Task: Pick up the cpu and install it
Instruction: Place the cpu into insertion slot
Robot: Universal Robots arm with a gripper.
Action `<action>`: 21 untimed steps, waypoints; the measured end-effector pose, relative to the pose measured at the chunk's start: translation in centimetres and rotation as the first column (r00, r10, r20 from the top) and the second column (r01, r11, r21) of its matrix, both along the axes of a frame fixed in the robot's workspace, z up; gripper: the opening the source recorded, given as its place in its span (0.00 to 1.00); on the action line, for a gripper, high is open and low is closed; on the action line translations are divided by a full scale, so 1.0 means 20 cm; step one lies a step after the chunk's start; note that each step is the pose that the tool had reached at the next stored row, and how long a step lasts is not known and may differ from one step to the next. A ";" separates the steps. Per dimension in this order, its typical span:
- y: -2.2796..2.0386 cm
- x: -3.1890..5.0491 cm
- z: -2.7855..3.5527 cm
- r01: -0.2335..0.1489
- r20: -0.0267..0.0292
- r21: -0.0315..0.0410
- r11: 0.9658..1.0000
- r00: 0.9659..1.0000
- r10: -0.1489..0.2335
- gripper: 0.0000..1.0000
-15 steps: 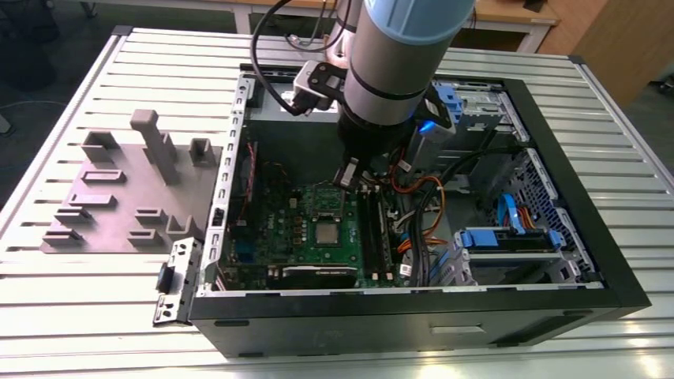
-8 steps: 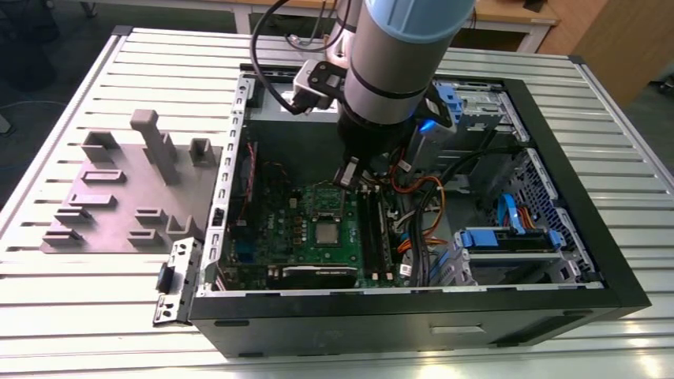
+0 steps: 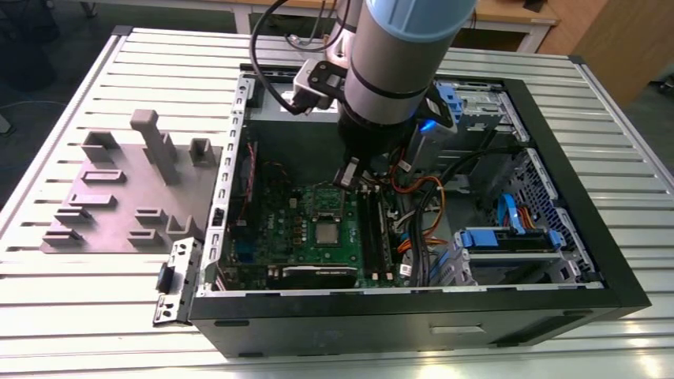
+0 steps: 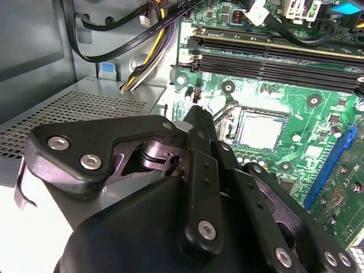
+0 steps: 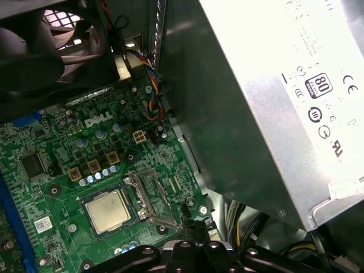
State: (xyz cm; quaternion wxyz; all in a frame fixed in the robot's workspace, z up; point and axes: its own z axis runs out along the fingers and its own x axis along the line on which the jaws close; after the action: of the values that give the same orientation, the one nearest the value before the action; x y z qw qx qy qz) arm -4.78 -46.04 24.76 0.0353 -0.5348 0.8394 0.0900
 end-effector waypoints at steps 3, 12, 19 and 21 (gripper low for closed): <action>-0.003 0.000 0.000 0.000 0.000 0.000 1.000 1.000 0.000 0.11; -0.005 0.000 0.011 0.000 0.000 0.000 1.000 1.000 0.000 0.11; -0.009 0.000 0.017 0.000 0.000 0.000 1.000 1.000 0.000 0.11; -0.010 0.000 0.019 0.000 0.000 0.000 1.000 1.000 0.000 0.11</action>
State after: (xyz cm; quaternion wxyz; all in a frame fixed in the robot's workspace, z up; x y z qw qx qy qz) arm -4.78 -46.24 25.13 0.0353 -0.5348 0.8394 0.0900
